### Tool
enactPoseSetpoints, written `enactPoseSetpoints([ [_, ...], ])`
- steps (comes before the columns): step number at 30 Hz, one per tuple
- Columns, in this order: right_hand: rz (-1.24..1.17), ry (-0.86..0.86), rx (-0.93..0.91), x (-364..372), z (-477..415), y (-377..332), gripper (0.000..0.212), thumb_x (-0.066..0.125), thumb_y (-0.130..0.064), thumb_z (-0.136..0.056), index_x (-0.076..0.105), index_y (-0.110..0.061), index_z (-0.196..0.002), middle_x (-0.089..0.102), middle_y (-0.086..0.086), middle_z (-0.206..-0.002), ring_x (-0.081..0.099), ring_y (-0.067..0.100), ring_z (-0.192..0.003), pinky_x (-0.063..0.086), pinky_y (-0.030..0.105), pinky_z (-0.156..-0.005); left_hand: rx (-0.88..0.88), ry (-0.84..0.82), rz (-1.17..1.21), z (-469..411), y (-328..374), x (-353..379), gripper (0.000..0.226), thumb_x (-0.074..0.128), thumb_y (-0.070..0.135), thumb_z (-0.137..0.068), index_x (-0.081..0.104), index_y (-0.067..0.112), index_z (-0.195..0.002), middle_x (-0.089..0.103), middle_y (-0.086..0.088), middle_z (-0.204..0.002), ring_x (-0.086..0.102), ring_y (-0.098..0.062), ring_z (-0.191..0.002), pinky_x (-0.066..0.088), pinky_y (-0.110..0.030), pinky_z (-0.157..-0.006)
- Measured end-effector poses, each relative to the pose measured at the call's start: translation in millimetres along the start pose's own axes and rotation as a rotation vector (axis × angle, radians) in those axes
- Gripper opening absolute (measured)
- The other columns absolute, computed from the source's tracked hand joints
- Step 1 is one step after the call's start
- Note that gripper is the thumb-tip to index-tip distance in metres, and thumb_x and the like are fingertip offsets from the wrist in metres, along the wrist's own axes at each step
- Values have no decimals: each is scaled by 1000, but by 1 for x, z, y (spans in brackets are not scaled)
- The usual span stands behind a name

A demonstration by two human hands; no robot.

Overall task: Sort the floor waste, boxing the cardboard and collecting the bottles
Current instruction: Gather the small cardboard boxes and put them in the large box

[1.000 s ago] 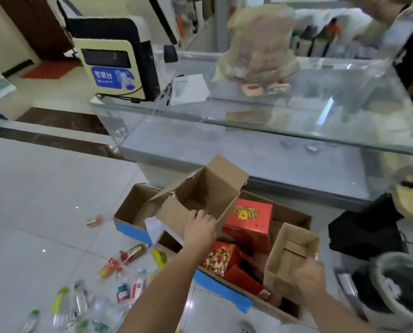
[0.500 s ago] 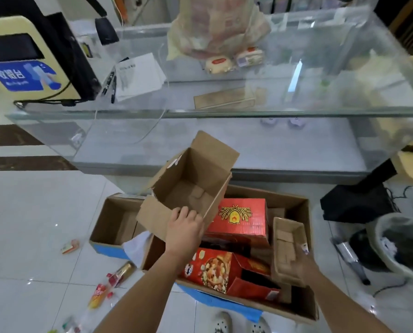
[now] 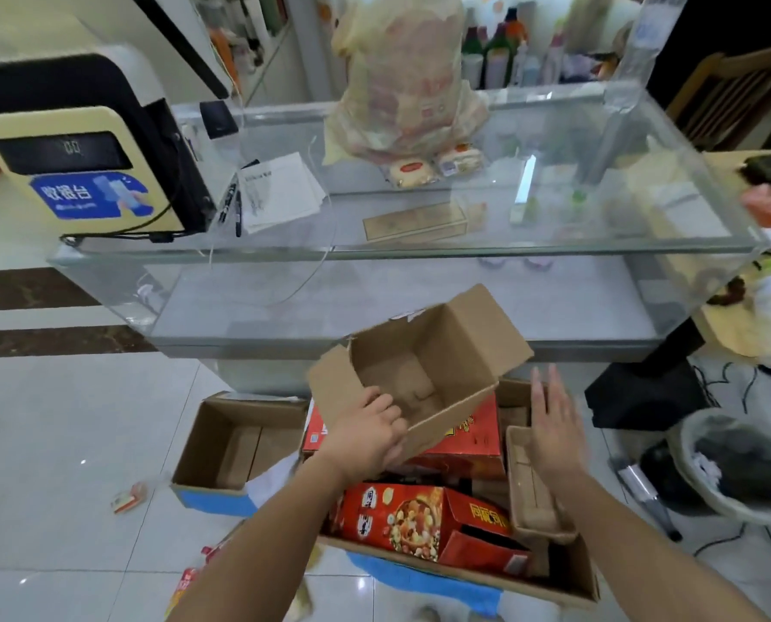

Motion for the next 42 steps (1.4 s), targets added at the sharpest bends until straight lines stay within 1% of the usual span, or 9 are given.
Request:
enactPoseSetpoints([
  [5,155,-69,-112,-32,-17,-20,80,62,-49,-81,36,-10,-146,33,14,-152,13,32,-147,-21,43,-115,111,38,46,7,-2,-24,34,40,35,-85,65,23,-66,63,9,-68,61,-15,-71,31,-31,-99],
  [9,-141,-39,3,-53,-4,-14,88,79,-53,-65,48,-6,-133,52,12,-130,43,30,-124,31,39,-111,139,82,83,13,-5,-38,32,44,34,-87,63,23,-65,60,9,-67,59,-15,-70,32,-35,-103],
  [13,-186,-65,17,-69,14,-6,76,79,-53,-64,57,-4,-117,58,11,-116,51,28,-114,42,34,-97,179,35,77,5,2,-51,20,61,29,-88,68,18,-72,66,5,-75,62,-18,-79,34,-40,-112],
  [20,-54,556,-95,-122,50,18,108,93,-36,-43,39,2,-128,41,22,-125,40,34,-118,26,44,-113,224,-122,67,-30,44,-69,33,40,28,-102,66,12,-111,65,-3,-116,50,-23,-117,7,-35,-119],
  [25,326,354,-196,-114,70,42,61,89,-38,-51,72,-12,-104,51,9,-136,33,35,-134,5,53,-117,406,-111,5,-48,77,-76,30,44,23,-100,69,9,-109,67,-7,-112,51,-27,-118,7,-39,-121],
  [28,406,238,-129,-104,85,64,27,88,-34,-55,74,-16,-69,72,5,-94,46,35,-119,22,52,-113,487,-87,-87,-56,98,-77,15,67,28,-87,76,16,-86,72,-1,-89,64,-24,-98,28,-44,-115],
  [32,321,63,18,-83,113,85,29,89,-32,-51,66,-15,-55,63,3,-60,52,31,-81,46,42,-68,361,-120,-125,-80,117,-60,20,85,41,-54,74,26,-61,66,9,-67,67,-15,-82,33,-38,-109],
  [37,199,-119,228,-52,139,68,15,77,-37,-70,74,-23,-72,70,-1,-80,55,26,-99,40,38,-82,161,-272,-125,-95,136,-33,45,58,21,-90,55,11,-133,45,-14,-147,25,-29,-145,3,-44,-122],
  [42,72,-189,433,-17,131,45,21,51,-32,-91,68,-27,-103,64,-5,-106,44,17,-114,34,29,-92,92,-341,40,-105,147,-8,81,55,9,-91,6,20,-155,-10,-10,-162,-12,-28,-149,0,-43,-122],
])
Point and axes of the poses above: each hand's wrist, its own z-axis away from the middle knuckle, its own x-axis out of the palm, y = z × x, the point moved 6 cm from there along -z, towards the middle knuckle
